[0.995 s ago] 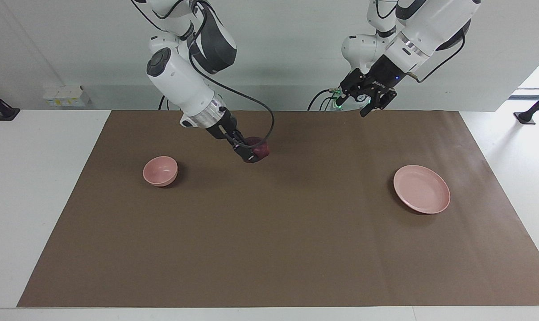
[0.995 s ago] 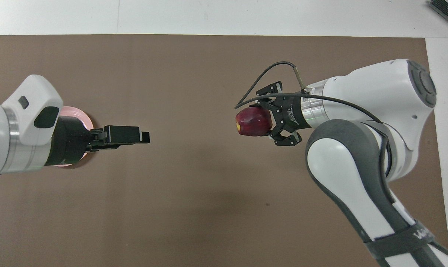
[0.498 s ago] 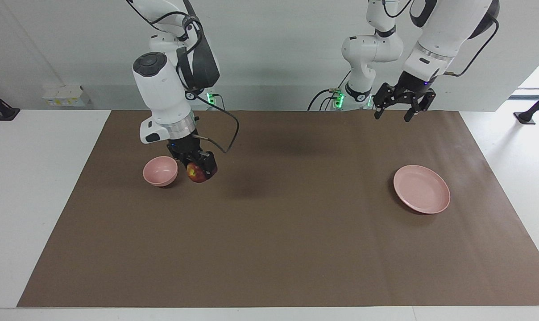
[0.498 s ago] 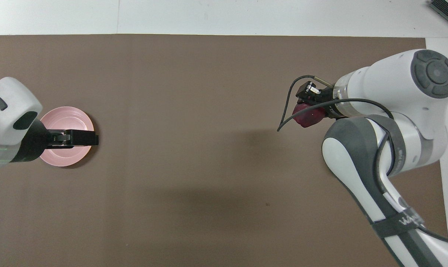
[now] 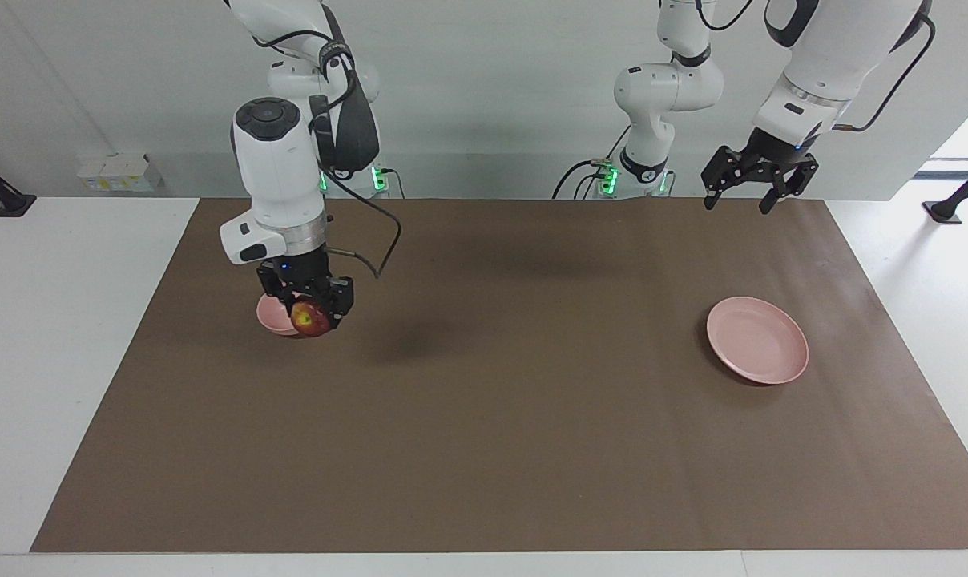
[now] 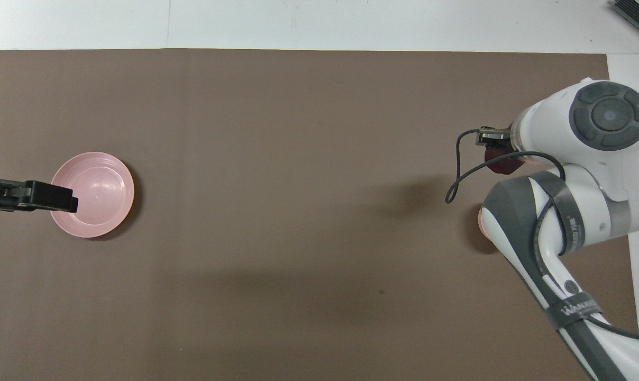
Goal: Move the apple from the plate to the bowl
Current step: 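Carry the apple over the bowl while the left gripper withdraws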
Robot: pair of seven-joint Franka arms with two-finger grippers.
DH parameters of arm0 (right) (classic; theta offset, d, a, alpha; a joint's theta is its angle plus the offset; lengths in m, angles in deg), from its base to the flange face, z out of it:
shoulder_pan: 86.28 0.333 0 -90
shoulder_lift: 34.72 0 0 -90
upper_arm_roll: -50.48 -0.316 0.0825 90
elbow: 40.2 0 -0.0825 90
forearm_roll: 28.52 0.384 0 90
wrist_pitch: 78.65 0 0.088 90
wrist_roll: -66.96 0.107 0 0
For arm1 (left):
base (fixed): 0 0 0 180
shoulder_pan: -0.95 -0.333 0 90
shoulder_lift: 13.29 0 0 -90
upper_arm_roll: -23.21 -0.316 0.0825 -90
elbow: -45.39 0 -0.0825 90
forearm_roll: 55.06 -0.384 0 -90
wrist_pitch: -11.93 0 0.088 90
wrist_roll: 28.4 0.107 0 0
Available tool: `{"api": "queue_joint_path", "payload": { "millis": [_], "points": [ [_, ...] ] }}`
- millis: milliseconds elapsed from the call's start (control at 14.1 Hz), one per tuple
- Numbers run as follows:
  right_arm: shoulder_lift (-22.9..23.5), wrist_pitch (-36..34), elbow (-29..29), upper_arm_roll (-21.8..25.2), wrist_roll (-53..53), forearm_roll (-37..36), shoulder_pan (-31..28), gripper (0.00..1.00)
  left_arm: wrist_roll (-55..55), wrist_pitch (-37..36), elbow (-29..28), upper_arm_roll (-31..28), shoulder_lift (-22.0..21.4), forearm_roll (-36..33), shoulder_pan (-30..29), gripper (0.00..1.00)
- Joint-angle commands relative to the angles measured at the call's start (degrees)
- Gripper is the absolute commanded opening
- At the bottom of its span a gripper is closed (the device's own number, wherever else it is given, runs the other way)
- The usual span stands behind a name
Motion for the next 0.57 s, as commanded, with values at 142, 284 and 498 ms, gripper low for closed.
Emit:
{"api": "queue_joint_path", "payload": {
  "millis": [142, 284, 498],
  "points": [
    [-9.9, 7.9, 16.9, -0.6, -0.8, -1.7, -4.1, 0.07, 1.6, -0.6, 5.1, 0.8, 4.7, -3.1, 0.4, 1.0],
    [-10.3, 11.1, 20.9, -0.7, -0.2, -1.7, -5.3, 0.08, 1.7, -0.6, 5.5, 0.7, 4.8, -3.3, 0.1, 1.0],
    [-10.6, 14.3, 25.5, -0.6, 0.7, -1.7, -6.6, 0.08, 3.3, -0.2, 5.8, 0.1, 4.4, -3.6, -0.7, 1.0]
  ]
}}
